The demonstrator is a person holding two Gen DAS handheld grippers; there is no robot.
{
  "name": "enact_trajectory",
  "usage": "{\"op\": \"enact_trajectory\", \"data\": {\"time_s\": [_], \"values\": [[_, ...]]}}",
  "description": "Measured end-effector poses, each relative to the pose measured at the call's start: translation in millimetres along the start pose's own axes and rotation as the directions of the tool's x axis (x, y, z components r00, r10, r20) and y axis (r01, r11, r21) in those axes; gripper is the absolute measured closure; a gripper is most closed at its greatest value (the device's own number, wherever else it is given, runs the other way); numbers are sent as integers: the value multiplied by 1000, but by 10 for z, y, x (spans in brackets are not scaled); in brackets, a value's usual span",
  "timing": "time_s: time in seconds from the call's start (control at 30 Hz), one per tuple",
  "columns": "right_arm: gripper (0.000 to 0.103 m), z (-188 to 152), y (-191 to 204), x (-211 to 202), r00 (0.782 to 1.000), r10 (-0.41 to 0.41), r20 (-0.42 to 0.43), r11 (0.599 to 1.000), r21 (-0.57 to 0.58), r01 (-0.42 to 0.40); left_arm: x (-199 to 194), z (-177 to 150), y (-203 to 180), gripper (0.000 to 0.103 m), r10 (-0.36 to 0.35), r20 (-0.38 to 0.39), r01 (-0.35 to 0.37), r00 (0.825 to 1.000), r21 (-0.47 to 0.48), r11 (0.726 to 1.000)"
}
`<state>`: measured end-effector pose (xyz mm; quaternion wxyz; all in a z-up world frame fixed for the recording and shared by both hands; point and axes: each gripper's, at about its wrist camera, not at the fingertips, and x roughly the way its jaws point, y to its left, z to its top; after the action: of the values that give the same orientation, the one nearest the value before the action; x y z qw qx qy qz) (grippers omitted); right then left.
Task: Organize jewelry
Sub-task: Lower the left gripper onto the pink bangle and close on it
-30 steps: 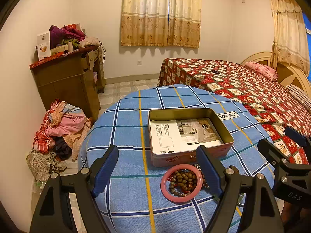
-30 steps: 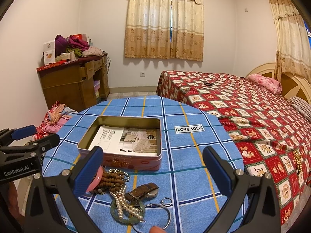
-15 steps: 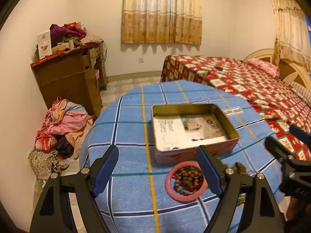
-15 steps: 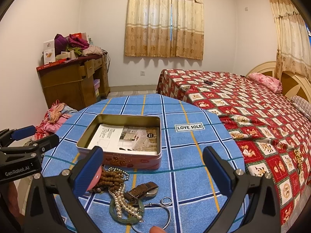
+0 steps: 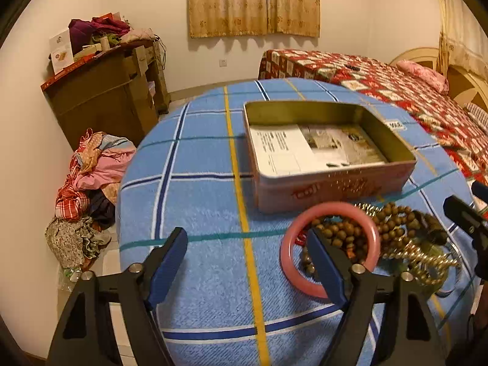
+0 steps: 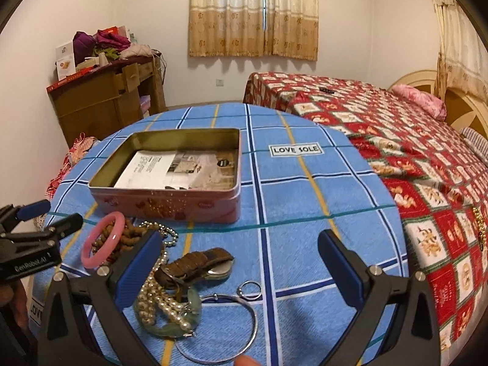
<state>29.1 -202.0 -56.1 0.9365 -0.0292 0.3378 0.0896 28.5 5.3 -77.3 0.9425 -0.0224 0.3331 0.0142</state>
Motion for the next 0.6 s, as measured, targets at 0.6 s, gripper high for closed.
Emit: {"op": "enact_trajectory", "data": {"time_s": [0.6], "values": [[0,-35,93,28,1000,8,-8,1000,-18,-8,126,-128,-239,70,-142,-141,139,980,-35,990]]}}
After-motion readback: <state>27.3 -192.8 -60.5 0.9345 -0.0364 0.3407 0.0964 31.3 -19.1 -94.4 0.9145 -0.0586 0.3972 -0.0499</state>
